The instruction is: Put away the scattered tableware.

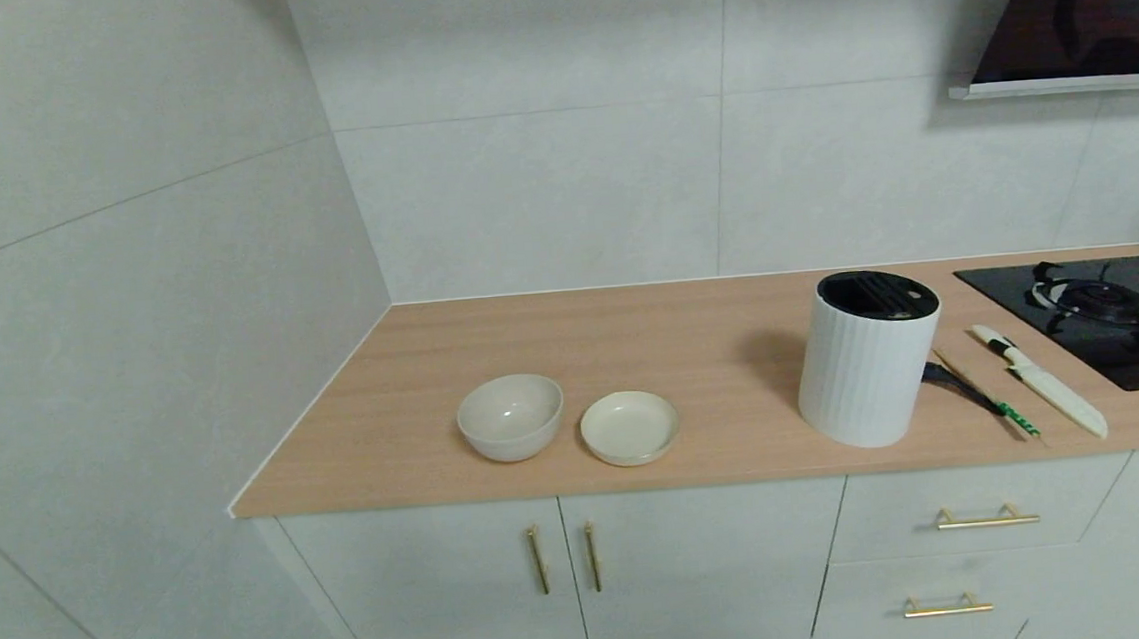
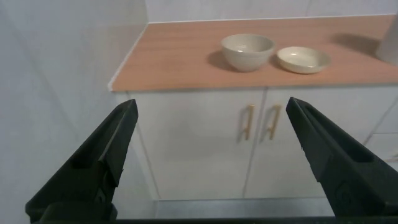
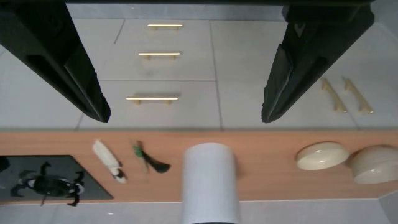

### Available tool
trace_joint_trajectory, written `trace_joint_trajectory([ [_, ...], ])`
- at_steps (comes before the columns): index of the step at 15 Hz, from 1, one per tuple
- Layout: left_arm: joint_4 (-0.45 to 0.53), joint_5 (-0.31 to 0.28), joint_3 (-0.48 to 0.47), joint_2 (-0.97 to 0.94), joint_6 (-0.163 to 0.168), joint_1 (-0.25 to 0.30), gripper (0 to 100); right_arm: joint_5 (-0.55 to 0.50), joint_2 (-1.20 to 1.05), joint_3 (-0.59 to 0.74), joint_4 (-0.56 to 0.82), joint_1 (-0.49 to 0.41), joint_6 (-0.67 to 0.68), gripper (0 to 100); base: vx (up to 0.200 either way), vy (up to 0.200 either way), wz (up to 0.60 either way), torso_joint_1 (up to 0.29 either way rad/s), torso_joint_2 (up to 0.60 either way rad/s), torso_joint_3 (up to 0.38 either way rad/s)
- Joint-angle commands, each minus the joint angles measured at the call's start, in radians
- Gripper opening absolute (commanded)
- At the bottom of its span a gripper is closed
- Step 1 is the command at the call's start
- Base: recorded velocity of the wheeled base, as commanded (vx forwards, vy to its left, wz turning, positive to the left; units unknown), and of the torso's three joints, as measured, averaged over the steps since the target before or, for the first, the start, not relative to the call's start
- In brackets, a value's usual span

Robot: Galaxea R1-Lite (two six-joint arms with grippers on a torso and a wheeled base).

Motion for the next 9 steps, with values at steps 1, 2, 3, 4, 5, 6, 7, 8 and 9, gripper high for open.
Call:
trace_joint_trajectory([
  [1,0.0,0.0,0.0,0.002,0.0,0.0,100,0.0,0.001,0.0,0.0,0.0,0.0,100,0.0,0.2,0.0,0.007,0.0,0.007],
  [2,0.0,0.0,0.0,0.002,0.0,0.0,100,0.0,0.001,0.0,0.0,0.0,0.0,100,0.0,0.2,0.0,0.007,0.0,0.002],
  [3,0.0,0.0,0.0,0.002,0.0,0.0,100,0.0,0.001,0.0,0.0,0.0,0.0,100,0.0,0.2,0.0,0.007,0.0,0.002],
  [4,0.0,0.0,0.0,0.002,0.0,0.0,100,0.0,0.001,0.0,0.0,0.0,0.0,100,0.0,0.2,0.0,0.002,0.0,0.002],
  [5,0.0,0.0,0.0,0.002,0.0,0.0,100,0.0,0.001,0.0,0.0,0.0,0.0,100,0.0,0.2,0.0,0.007,0.0,0.002],
  [6,0.0,0.0,0.0,0.002,0.0,0.0,100,0.0,0.001,0.0,0.0,0.0,0.0,100,0.0,0.2,0.0,0.002,0.0,0.002],
  [7,0.0,0.0,0.0,0.002,0.0,0.0,100,0.0,0.001,0.0,0.0,0.0,0.0,100,0.0,0.2,0.0,-0.007,0.0,0.002],
  [8,0.0,0.0,0.0,0.002,0.0,0.0,100,0.0,0.001,0.0,0.0,0.0,0.0,100,0.0,0.0,0.0,0.0,0.0,0.0],
  [9,0.0,0.0,0.0,0.002,0.0,0.0,100,0.0,0.001,0.0,0.0,0.0,0.0,100,0.0,0.0,0.0,0.0,0.0,0.0],
])
